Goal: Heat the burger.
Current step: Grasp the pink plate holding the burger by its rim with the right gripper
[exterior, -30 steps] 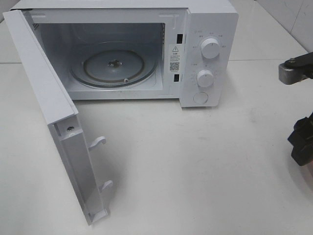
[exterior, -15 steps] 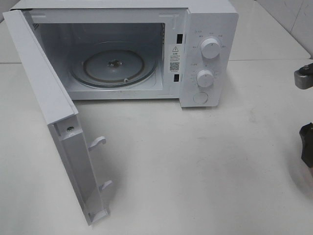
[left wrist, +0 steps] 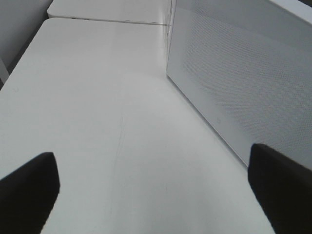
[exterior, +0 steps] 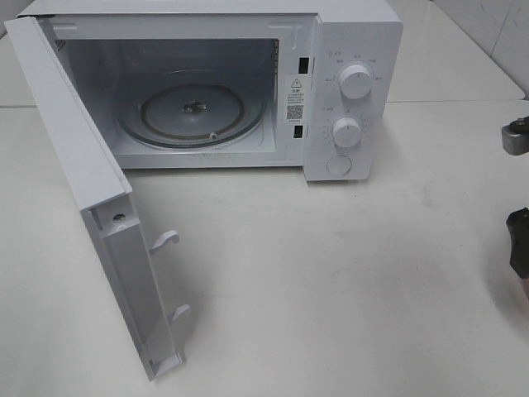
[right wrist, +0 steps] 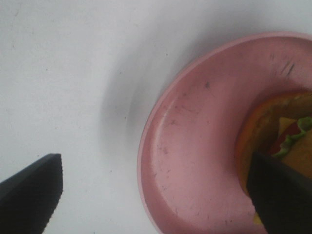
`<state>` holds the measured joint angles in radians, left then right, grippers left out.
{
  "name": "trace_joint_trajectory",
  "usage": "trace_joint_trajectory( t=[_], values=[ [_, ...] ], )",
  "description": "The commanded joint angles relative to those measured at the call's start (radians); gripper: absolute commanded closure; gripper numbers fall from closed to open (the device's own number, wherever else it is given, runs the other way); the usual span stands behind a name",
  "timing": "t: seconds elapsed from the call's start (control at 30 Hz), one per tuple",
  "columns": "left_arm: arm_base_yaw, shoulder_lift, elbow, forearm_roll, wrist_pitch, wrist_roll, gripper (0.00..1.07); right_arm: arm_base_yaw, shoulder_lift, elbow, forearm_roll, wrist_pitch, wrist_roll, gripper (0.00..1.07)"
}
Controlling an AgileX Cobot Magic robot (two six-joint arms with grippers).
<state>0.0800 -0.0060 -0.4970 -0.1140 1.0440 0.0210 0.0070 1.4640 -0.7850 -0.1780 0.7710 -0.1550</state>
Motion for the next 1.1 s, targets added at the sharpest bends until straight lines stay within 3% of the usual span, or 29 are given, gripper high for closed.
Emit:
trace_joint_trajectory(
  t=[0.03, 0.2, 0.53, 1.1],
  values=[
    [-0.003, -0.021, 0.001, -0.001, -0.010, -0.001, 0.06, -0.007, 0.009, 0.021, -0.009, -0.041, 0.004, 0.11],
    [-0.003, -0.021, 0.001, -0.001, -0.010, -0.001, 0.06, -0.031, 0.084, 0.084, -0.028, -0.136, 0.040, 0.12],
    [-0.003, -0.021, 0.001, -0.001, -0.010, -0.001, 0.06, -0.087, 0.178, 0.085, -0.047, -0.219, 0.076, 0.15],
    [-0.003, -0.021, 0.001, -0.001, -0.010, -0.001, 0.06, -0.091, 0.317, 0.085, -0.097, -0.300, 0.140, 0.18]
  ],
)
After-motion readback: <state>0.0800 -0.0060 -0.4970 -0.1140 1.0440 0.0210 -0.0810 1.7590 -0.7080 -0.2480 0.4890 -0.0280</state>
